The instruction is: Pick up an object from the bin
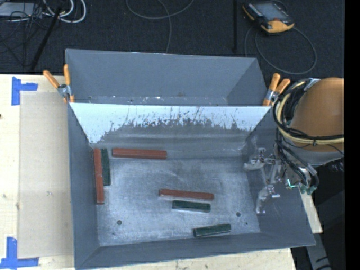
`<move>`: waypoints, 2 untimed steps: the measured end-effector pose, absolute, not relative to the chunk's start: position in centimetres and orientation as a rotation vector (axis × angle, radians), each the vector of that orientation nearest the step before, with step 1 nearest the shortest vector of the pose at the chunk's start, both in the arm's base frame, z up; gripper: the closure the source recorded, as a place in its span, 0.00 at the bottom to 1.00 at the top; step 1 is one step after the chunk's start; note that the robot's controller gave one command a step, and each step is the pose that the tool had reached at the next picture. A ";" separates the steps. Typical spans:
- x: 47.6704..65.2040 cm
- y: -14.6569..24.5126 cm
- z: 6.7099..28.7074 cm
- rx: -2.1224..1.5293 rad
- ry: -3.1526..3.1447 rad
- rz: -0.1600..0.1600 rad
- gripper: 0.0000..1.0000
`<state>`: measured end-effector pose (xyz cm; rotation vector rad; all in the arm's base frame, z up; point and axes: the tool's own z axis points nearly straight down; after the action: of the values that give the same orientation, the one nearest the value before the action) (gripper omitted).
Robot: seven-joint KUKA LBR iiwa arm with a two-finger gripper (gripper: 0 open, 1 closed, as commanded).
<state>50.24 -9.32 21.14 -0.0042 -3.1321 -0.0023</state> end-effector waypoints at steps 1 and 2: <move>50.4 -9.3 21.6 0.002 -3.140 0.000 0.00; 52.2 -6.0 15.0 -0.071 -3.146 0.000 0.00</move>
Offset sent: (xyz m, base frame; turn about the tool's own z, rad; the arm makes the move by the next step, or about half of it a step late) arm 0.0365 0.0714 -0.1414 0.0891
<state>52.17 -6.05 15.01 -0.0707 -3.1456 -0.0004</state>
